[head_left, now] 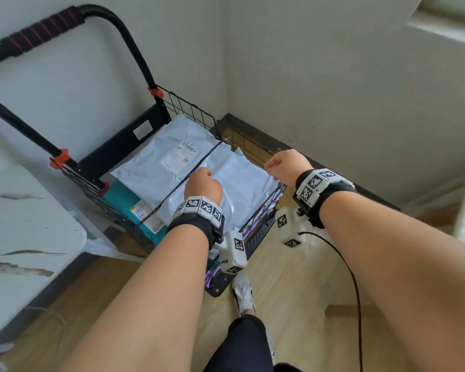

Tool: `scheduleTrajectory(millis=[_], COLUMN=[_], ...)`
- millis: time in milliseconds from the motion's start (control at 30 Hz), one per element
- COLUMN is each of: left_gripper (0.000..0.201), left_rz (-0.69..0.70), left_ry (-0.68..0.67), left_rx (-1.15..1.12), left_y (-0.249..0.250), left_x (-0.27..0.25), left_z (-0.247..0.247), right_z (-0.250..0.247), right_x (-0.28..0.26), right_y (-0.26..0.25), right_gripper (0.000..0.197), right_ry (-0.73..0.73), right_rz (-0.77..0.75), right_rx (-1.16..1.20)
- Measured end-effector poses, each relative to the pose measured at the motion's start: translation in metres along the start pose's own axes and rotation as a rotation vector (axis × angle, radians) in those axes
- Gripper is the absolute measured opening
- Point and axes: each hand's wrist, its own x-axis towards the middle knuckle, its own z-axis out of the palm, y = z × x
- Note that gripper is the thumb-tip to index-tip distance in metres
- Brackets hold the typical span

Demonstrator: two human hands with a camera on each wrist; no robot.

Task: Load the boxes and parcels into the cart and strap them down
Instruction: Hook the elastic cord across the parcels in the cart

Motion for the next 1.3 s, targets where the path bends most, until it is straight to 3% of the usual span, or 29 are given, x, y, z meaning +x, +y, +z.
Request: scheduleTrajectory(millis=[267,567,933,1067,1300], left_gripper=[0.043,0.04,0.046,0.04,0.039], left_rz=[-0.042,-0.116,-0.285,-0.317,-0.343], left_ry=[-0.047,-0.022,-0.028,-0.005,0.018], left_rx=[0.019,0.114,0.172,0.211,0.275], left_y=[0.04,0.056,0.056,0.046,0.028], left_x=[0.083,0.169,0.245,0.263,0.274], left_z=[0.023,0.046,0.095,0.105,0.122], right_z=[-0.03,-0.039,0.013,0.038,0.088], right_x=[0.099,0.215,0.339,0.365,0.386], right_y=[-0.007,-0.011,-0.011,-0.022,-0.02], right_gripper=[0.017,0.015,0.023,0.036,0.039], right_ry=[0.007,-0.126,-0.527,-0.688,-0.787], right_rz=[0.016,0.01,-0.083,-0.134,-0.223], right_rx=[0.037,0.022,-0.096,-0.201,-0.176])
